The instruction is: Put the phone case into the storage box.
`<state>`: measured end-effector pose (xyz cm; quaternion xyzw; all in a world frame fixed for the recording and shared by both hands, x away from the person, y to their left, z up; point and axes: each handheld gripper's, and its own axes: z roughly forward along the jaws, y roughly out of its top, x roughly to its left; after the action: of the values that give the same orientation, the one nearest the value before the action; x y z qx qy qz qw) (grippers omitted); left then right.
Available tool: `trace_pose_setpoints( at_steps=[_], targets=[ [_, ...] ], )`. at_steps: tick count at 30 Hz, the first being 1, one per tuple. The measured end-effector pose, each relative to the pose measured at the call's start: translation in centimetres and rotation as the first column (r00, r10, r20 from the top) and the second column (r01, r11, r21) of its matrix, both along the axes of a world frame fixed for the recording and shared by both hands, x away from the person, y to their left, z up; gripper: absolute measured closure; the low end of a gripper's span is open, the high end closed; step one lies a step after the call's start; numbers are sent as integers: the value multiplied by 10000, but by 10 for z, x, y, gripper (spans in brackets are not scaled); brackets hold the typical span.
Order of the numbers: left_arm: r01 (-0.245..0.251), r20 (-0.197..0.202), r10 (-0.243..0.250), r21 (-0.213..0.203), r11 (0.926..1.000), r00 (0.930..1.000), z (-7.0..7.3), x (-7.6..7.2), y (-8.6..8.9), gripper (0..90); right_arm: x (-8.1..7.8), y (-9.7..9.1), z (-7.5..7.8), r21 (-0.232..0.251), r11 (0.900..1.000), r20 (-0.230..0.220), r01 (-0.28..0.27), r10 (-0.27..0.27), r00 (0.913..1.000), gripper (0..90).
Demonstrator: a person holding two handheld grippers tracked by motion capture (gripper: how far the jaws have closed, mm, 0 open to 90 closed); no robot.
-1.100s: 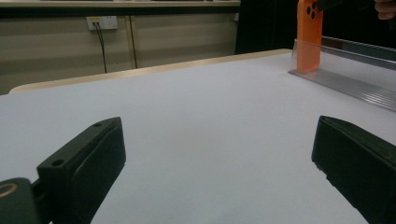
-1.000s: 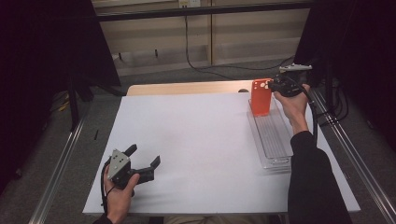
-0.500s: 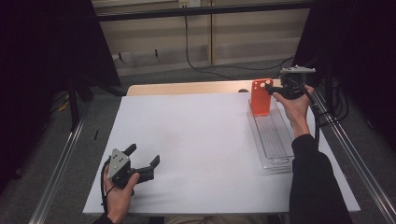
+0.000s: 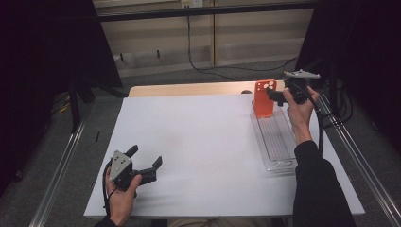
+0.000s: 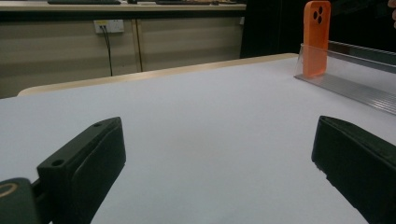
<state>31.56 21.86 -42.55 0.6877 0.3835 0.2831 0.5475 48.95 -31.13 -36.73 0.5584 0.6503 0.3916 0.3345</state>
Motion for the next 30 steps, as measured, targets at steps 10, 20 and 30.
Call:
trace_pose_setpoints(
  at_steps=[10, 20, 30],
  targets=[
    [-174, 120, 175, -88, 9998, 9998, 1, -2, 3, 28, -9, 7, -6, 273, 9996, 406, -55, 44, 9992, 54],
    [-188, 160, 192, -248, 9995, 9997, 2, -5, 5, 28, -21, 11, -7, 593, 9976, 1184, -350, 278, 9926, 26],
    [-172, 274, 179, -257, 9995, 9995, 4, -6, 5, 28, -35, 14, -11, 525, 9975, 1657, -469, 376, 9855, 27]
  ],
)
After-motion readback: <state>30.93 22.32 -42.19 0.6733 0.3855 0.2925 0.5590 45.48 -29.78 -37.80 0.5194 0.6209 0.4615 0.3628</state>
